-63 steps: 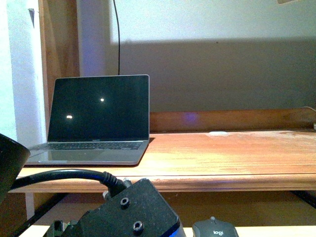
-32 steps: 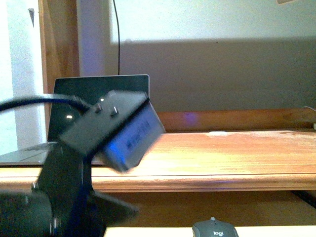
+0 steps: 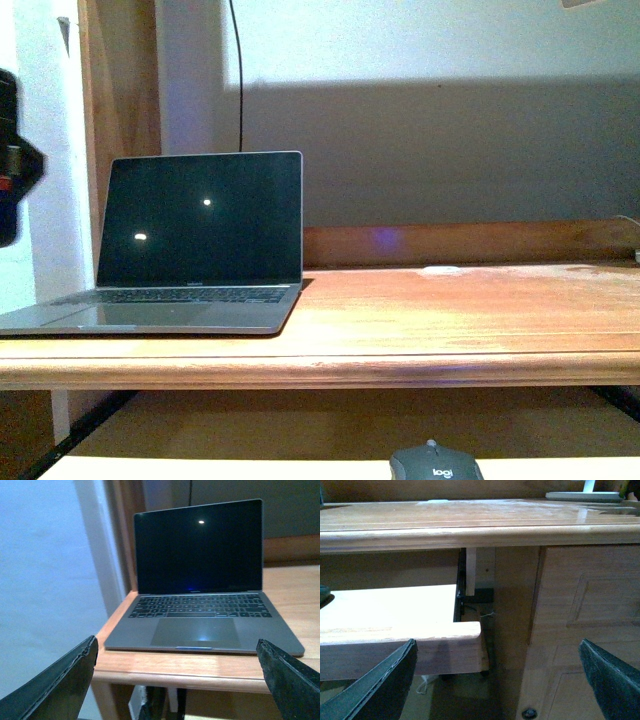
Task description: Place mouse
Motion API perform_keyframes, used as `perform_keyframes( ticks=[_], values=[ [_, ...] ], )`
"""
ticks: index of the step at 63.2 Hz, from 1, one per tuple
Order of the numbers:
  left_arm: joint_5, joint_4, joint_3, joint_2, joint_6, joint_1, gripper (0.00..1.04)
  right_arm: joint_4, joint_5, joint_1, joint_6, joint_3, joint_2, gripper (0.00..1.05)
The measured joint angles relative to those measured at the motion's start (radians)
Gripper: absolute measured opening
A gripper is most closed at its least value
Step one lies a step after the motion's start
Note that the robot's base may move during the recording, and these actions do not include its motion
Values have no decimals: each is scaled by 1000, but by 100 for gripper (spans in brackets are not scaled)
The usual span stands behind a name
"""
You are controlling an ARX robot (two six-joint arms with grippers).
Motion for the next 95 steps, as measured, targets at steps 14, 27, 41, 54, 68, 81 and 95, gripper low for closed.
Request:
perform_keyframes(
  ticks=[14, 27, 41, 54, 68, 81, 95],
  values=[
    [-307, -59, -161, -290, 7, -230, 97, 0, 0, 0, 0, 0, 0, 97],
    [-165, -347, -228, -476, -102, -227, 79, 0, 0, 0, 0, 0, 0, 97],
    [84, -392, -364, -607, -158, 2, 42, 0, 0, 0, 0, 0, 0, 97],
    [233, -391, -448, -686, -168, 158, 5, 0, 0, 0, 0, 0, 0, 97],
    [369, -385, -505, -738, -172, 276, 3, 0, 0, 0, 0, 0, 0, 97],
    [475, -383, -538, -772, -172, 408, 3, 0, 0, 0, 0, 0, 0, 97],
    [477, -378, -572, -796, -172, 411, 3, 52, 244, 69, 79, 1, 118, 97]
  ],
)
